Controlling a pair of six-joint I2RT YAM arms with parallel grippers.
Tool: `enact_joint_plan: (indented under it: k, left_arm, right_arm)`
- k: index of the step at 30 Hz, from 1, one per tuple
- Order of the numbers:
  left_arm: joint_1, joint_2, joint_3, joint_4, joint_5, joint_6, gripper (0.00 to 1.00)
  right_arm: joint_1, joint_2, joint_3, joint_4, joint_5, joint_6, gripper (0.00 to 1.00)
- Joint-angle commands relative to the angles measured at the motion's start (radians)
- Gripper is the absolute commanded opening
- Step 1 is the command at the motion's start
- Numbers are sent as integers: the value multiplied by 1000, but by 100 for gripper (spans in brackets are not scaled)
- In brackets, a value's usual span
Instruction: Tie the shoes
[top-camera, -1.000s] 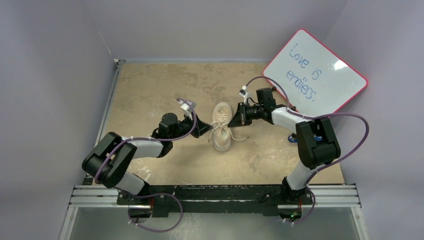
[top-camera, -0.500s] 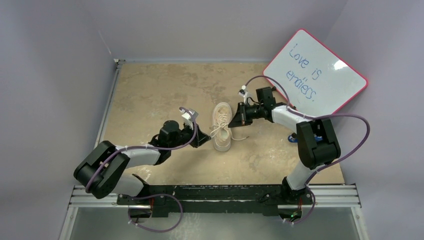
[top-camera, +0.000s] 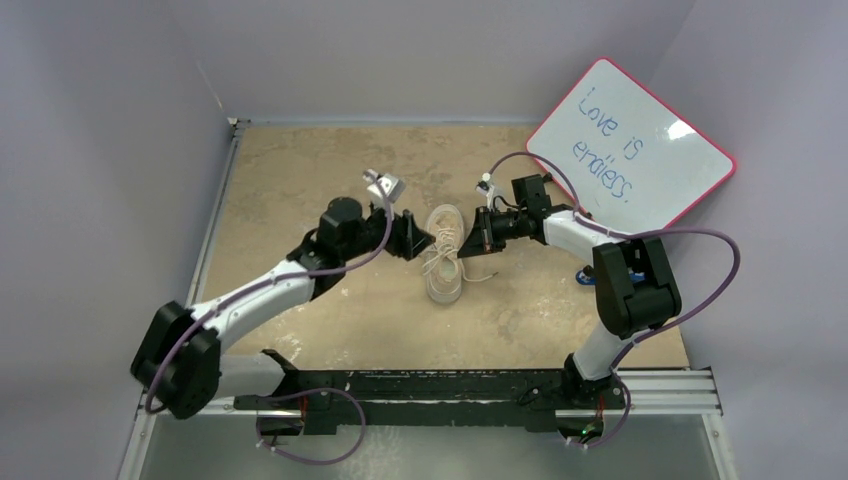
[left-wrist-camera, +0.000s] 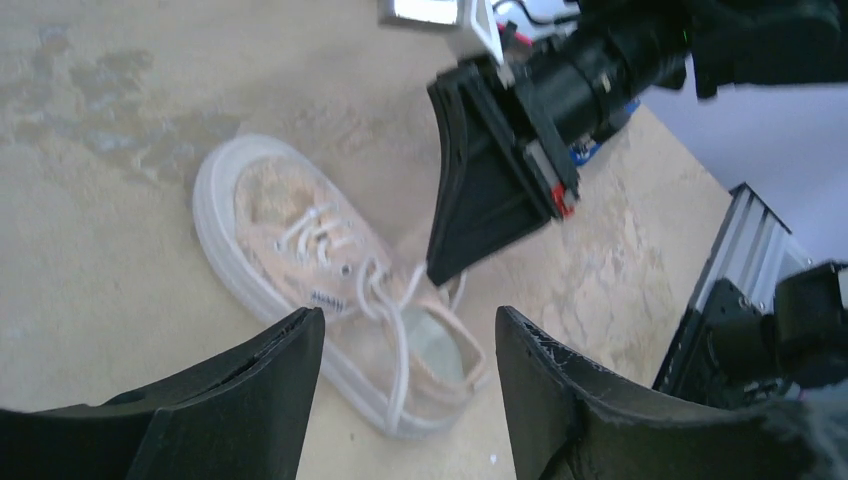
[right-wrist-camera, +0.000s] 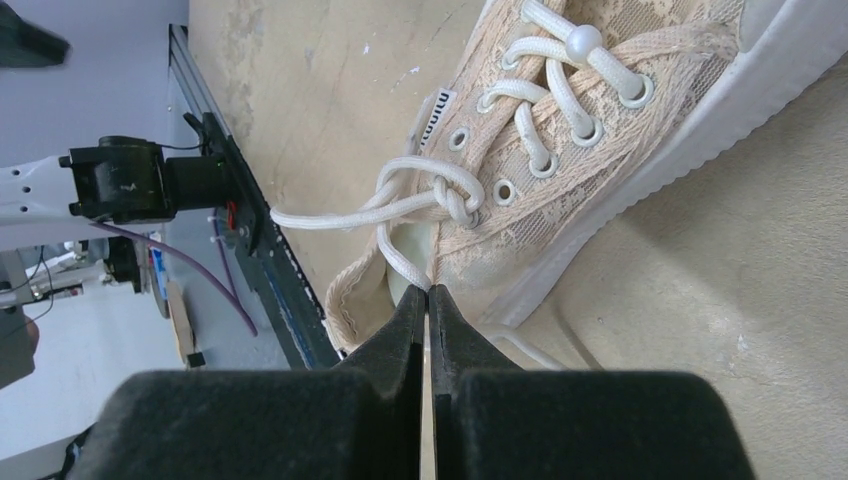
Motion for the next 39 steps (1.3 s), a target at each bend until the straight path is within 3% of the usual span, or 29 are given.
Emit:
enact_joint_plan:
  k: [1, 5, 14, 22, 28, 32, 39]
  left_arm:
    - [2, 214, 206, -60, 32, -39, 59]
    - [5, 340, 245, 27, 79, -68, 55]
    - [9, 419, 198, 108, 131, -105, 57]
    - [9, 471, 200, 102, 162, -114, 43]
    - [9, 487, 205, 88, 149, -96, 40]
    - [9, 502, 220, 54, 140, -72, 28]
    - [9, 516, 231, 30, 129, -43, 27]
  right_arm:
    - [0, -17, 36, -5, -26, -23, 0]
    - [1, -2, 43, 17, -32, -5, 0]
    - [3, 66, 119, 29, -38, -6, 0]
    - [10, 79, 114, 6, -56, -23, 0]
    - [19, 81, 114, -15, -76, -45, 0]
    - [26, 91, 117, -27, -75, -55, 0]
    - [28, 95, 129, -26, -72, -50, 0]
